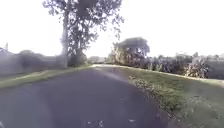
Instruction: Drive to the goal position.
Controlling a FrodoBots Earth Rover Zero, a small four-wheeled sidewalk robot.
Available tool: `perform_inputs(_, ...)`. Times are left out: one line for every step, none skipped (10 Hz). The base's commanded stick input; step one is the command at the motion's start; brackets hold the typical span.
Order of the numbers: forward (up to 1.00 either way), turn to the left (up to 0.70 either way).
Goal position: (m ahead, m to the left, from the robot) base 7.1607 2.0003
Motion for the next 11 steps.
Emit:
perform_inputs(1.00,0.00)
perform_inputs(1.00,0.00)
perform_inputs(1.00,0.00)
perform_inputs(1.00,0.00)
perform_inputs(1.00,0.00)
perform_inputs(1.00,0.00)
perform_inputs(1.00,0.00)
perform_inputs(1.00,0.00)
perform_inputs(1.00,0.00)
perform_inputs(1.00,0.00)
perform_inputs(1.00,0.00)
